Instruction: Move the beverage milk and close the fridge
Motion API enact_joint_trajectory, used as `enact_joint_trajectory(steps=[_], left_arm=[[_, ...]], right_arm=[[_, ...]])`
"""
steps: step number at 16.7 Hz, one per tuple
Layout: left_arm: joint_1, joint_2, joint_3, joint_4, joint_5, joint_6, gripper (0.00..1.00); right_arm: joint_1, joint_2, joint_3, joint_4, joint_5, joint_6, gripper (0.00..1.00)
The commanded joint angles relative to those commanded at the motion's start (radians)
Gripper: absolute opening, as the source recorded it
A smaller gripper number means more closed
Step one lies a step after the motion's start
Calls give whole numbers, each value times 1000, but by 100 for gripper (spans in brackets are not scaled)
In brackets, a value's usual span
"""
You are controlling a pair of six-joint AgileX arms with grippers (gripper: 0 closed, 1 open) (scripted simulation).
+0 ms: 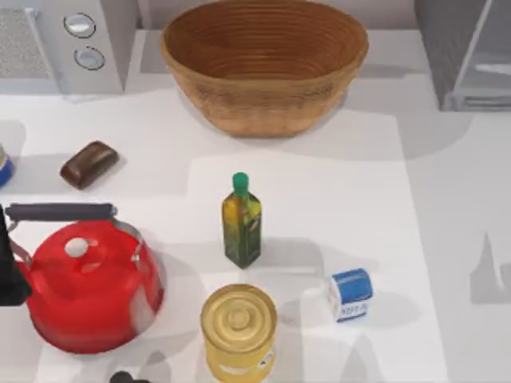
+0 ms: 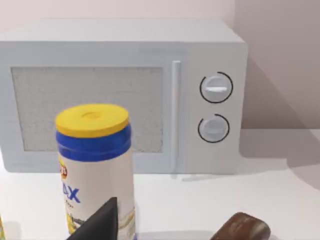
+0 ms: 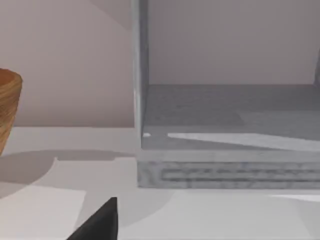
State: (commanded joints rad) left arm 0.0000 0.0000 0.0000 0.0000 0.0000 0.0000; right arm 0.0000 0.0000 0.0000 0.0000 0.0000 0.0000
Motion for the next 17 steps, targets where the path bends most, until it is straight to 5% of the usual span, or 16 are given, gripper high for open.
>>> enact_joint_trajectory(steps=[6,17], left_arm=[[0,0,0,0,0,0,100],[0,0,0,0,0,0,100]], right_arm=[[112,105,7,106,112,-1,100],[800,675,18,634,822,10,100]])
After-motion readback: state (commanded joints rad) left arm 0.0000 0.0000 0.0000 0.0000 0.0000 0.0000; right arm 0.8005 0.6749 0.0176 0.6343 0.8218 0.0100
